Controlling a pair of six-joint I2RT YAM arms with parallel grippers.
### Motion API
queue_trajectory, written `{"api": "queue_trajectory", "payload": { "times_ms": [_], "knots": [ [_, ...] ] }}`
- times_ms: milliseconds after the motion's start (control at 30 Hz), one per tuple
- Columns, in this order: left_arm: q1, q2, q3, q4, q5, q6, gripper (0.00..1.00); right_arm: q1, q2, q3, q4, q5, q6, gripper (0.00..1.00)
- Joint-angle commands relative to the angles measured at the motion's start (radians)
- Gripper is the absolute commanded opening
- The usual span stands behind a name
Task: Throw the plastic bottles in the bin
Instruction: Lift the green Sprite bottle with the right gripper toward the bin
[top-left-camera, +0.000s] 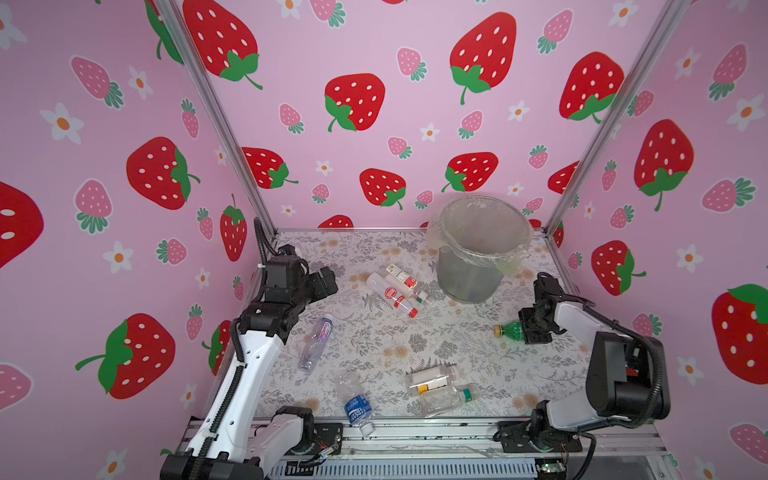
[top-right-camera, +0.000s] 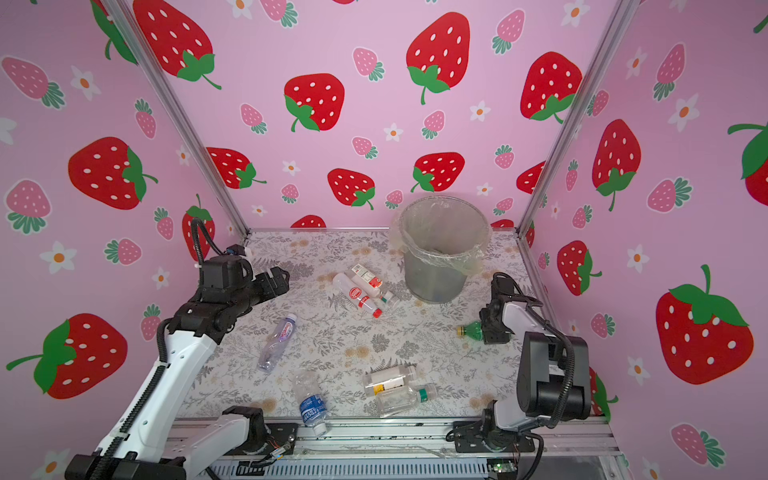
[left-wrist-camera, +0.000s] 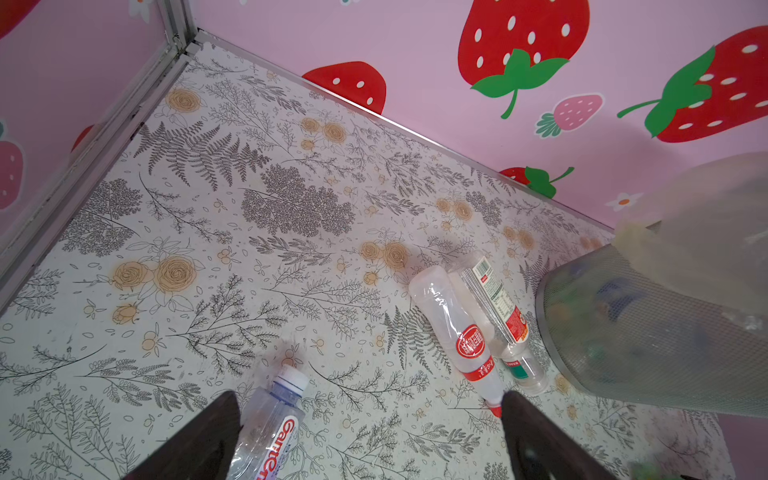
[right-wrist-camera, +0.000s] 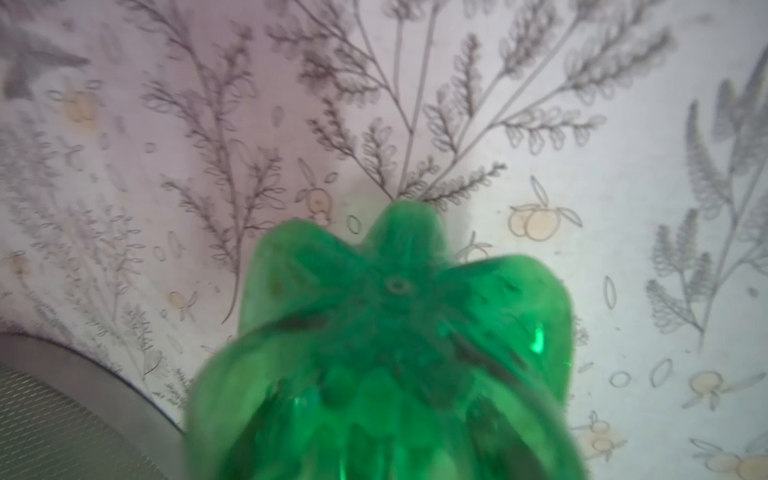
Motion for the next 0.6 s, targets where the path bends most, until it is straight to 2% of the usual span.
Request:
{"api": "queue_trajectory", "payload": {
  "times_ms": [0, 100, 267, 367, 467, 567],
  "knots": [
    [0.007, 0.006, -0.005, -0.036, -0.043, 0.005, 0.99, -0.007, -0.03, 0.05, -0.036, 0.062, -0.216, 0.46],
    [0.007, 0.005, -0.009, -0.027, -0.035, 0.004, 0.99, -0.007, -0.085, 0.044, -0.03, 0.069, -0.317, 0.39],
    [0.006, 0.018, -0.007, -0.027, -0.029, 0.011, 0.99, -0.007, -0.242, 0.034, -0.044, 0.138, -0.424, 0.39],
    [0.007, 0.028, -0.003, -0.03, -0.025, 0.011, 0.99, -0.007, -0.359, 0.04, -0.018, 0.147, -0.57, 0.4],
    [0.006, 0.032, -0.002, -0.029, -0.026, 0.011, 0.99, -0.008, -0.478, 0.048, 0.01, 0.123, -0.715, 0.4],
    [0.006, 0.035, -0.003, -0.037, -0.043, 0.011, 0.99, -0.007, -0.623, 0.028, 0.093, 0.023, -0.855, 0.43]
  ]
}}
